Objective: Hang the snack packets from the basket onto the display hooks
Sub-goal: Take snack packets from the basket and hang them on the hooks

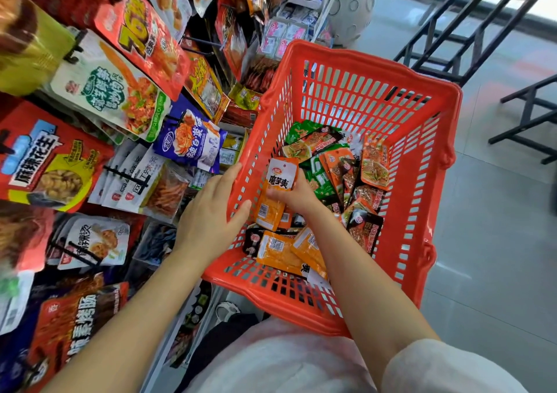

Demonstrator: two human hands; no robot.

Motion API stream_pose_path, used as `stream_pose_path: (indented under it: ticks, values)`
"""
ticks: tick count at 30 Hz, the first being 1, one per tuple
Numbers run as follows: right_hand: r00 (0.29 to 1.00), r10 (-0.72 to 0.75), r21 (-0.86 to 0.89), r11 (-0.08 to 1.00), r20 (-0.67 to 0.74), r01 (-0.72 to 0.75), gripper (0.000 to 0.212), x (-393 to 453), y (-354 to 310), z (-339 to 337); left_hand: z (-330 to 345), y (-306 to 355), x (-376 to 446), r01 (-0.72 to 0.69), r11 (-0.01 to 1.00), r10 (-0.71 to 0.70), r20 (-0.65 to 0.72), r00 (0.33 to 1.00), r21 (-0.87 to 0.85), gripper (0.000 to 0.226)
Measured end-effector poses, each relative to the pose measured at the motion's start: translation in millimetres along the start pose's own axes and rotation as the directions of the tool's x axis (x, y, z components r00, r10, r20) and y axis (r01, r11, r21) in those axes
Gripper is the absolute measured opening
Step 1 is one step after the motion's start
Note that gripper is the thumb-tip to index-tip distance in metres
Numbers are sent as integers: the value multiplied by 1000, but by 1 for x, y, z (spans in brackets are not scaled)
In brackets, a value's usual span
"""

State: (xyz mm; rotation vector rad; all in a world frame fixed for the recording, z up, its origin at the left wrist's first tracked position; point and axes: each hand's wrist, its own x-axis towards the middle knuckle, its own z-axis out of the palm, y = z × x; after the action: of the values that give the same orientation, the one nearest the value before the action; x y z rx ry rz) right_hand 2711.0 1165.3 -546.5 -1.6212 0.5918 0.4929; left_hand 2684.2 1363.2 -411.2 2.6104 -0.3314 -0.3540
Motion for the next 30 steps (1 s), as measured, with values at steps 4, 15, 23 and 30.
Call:
stream_pose_path:
  ticks: [4,15,23,30]
  values:
    - [999,-19,71,997,32,17,62,-5,-1,-2,-1,0,0,-2,1000,2,-1,1000,-4,66]
    - [986,-166,336,928,-16,162,69,-65,-76,-61,-11,9,2,7,1000,-8,76,997,8,70]
    - [892,-379,417,872,244,257,62,-134,-127,-74,-50,95,27,335,465,-140,305,942,-820,82]
    - [852,-516,34,856,83,516,42,-146,-126,-57,-43,99,19,558,1,-27,557,830,-830,11]
